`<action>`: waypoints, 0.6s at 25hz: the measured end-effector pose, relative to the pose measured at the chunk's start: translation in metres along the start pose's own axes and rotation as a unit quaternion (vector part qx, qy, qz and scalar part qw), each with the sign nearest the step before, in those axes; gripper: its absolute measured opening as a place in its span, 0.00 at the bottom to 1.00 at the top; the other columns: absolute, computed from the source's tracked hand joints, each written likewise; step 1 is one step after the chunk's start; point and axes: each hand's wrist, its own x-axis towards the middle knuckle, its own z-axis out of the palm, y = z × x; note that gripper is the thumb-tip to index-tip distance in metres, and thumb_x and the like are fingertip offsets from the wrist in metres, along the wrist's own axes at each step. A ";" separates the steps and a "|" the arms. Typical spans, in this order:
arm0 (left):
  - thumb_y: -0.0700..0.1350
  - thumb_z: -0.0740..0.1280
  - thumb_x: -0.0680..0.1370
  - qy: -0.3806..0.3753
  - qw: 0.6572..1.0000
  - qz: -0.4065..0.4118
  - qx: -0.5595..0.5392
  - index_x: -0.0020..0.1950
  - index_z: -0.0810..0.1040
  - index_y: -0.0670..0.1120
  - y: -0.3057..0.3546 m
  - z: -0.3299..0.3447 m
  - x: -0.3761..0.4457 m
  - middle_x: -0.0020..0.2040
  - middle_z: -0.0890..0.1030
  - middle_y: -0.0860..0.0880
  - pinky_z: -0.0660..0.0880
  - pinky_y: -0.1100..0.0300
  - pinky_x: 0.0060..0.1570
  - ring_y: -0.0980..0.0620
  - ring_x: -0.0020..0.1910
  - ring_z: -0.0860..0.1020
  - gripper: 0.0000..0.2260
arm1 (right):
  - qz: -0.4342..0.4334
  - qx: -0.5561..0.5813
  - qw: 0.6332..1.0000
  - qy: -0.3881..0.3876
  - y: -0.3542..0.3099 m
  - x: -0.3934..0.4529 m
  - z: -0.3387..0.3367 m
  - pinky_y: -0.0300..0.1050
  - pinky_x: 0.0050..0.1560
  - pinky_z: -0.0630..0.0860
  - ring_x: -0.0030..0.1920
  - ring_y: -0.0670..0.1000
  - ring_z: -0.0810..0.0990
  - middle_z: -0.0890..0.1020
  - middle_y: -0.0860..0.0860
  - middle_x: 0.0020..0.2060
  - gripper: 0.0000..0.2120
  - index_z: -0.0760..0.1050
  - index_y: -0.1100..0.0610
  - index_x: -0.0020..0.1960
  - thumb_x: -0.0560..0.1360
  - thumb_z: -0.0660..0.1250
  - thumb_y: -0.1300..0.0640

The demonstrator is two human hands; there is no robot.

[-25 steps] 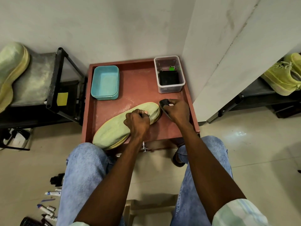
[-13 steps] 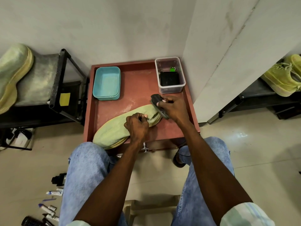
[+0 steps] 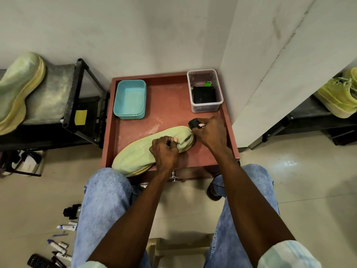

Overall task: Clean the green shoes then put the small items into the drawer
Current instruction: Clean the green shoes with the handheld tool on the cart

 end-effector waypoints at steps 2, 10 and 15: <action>0.45 0.69 0.77 -0.008 1.000 0.000 0.004 0.46 0.81 0.42 -0.001 -0.003 -0.002 0.48 0.82 0.46 0.56 0.60 0.52 0.44 0.56 0.72 0.06 | -0.016 0.006 0.999 -0.041 -0.004 -0.002 -0.002 0.47 0.47 0.80 0.47 0.49 0.81 0.83 0.51 0.52 0.30 0.80 0.50 0.61 0.62 0.68 0.39; 0.63 0.65 0.75 -0.154 0.985 0.033 0.064 0.63 0.75 0.51 0.010 -0.058 0.016 0.53 0.80 0.52 0.68 0.49 0.61 0.48 0.59 0.73 0.22 | -0.054 -0.002 0.998 0.016 -0.014 -0.001 -0.001 0.49 0.47 0.81 0.48 0.51 0.81 0.83 0.54 0.50 0.29 0.81 0.51 0.59 0.62 0.66 0.40; 0.57 0.74 0.70 -0.271 0.942 0.081 0.181 0.51 0.85 0.47 -0.030 -0.096 0.038 0.52 0.84 0.46 0.76 0.51 0.51 0.47 0.51 0.80 0.17 | -0.072 -0.046 0.993 0.085 -0.023 0.001 -0.004 0.54 0.53 0.78 0.54 0.56 0.77 0.79 0.56 0.54 0.28 0.80 0.52 0.61 0.65 0.66 0.41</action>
